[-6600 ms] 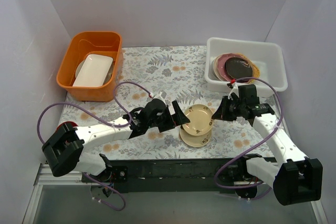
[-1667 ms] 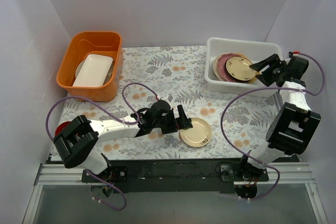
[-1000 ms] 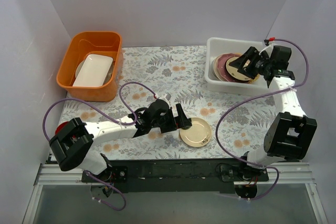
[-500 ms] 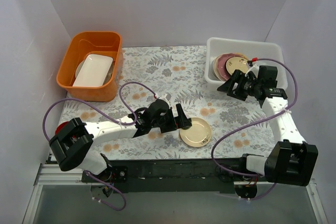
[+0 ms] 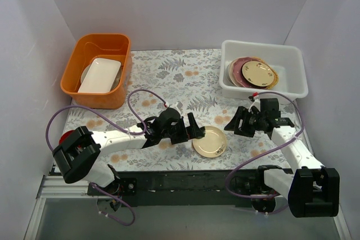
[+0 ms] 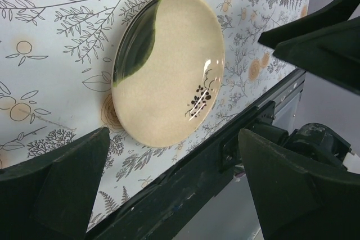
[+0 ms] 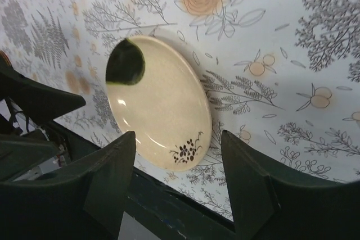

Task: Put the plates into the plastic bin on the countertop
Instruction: Pick up the plate at the center of the board.

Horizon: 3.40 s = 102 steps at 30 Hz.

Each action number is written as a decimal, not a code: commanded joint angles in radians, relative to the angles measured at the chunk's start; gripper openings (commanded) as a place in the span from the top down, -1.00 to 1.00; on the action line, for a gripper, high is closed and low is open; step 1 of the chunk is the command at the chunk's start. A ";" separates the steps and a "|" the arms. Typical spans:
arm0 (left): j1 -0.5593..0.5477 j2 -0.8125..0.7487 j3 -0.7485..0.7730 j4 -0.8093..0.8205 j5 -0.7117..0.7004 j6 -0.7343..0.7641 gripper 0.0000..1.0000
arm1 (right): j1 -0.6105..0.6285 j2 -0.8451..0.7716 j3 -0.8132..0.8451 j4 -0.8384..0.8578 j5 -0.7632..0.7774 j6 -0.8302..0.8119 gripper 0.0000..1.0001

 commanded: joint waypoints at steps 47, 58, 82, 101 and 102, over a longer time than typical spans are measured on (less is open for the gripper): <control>0.002 -0.031 -0.028 0.010 0.012 -0.025 -0.96 | 0.155 0.071 -0.319 0.241 0.166 0.107 0.68; 0.004 -0.018 0.005 -0.008 0.010 -0.015 -0.96 | 0.155 0.083 -0.287 0.223 0.166 0.092 0.97; 0.002 -0.103 -0.017 -0.022 -0.022 -0.021 -0.96 | 0.155 -0.021 -0.160 0.100 0.169 0.097 0.97; 0.002 -0.084 -0.033 -0.014 -0.014 -0.015 -0.96 | 0.152 -0.034 0.003 0.070 0.190 0.132 0.97; 0.004 -0.082 -0.037 -0.005 -0.007 -0.015 -0.96 | 0.153 -0.031 0.015 0.070 0.192 0.133 0.97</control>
